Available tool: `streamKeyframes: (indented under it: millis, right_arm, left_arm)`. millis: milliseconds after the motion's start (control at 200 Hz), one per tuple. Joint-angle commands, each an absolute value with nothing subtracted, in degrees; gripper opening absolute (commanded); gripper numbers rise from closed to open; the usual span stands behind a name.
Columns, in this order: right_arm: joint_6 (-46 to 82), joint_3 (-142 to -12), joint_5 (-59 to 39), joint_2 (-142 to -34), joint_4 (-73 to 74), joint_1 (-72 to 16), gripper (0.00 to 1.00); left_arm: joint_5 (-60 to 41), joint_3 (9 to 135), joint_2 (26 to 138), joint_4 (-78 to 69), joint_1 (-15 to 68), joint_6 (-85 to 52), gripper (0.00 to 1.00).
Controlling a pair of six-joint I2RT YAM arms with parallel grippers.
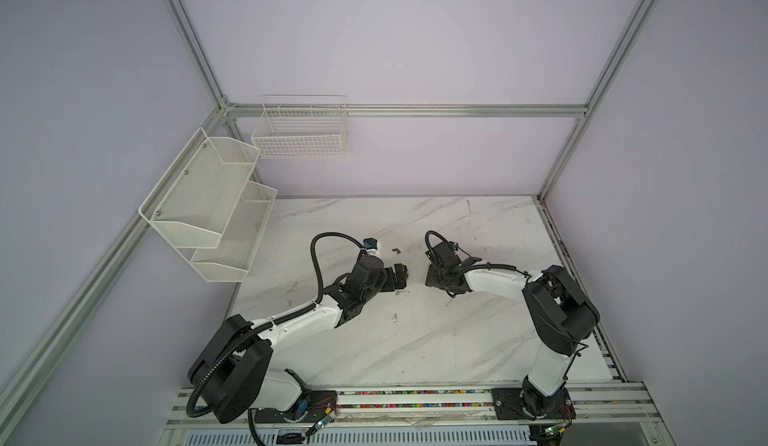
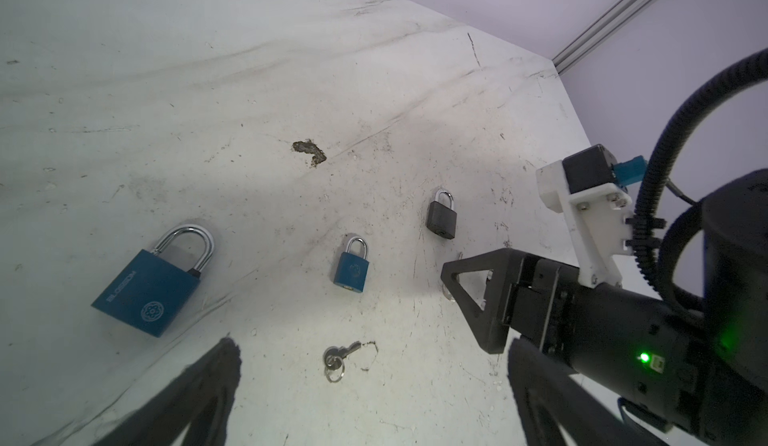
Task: Unlock with the key
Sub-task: 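Lower the right gripper onto the silver key ring and close it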
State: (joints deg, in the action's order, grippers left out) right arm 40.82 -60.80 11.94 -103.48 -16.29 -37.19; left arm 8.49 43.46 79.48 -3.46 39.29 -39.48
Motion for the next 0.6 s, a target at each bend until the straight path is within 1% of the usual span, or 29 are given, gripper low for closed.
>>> streamKeyframes:
  millis: [0,415,595]
  right_arm:
    - [40.13,-61.35,14.24,-103.95,-18.71,-37.79,0.71]
    - [37.10,-62.30,16.55,-104.65,-23.96,-37.79,0.72]
    - [35.12,-62.40,16.02,-104.71,-24.85,-37.79,0.73]
  left_arm:
    - [8.58,48.62,79.84,-5.50,39.99,-40.40,1.00]
    - [7.47,49.39,80.50,-5.36,41.11,-41.75,1.00]
    - [7.45,49.42,80.50,-5.13,41.57,-41.84,1.00]
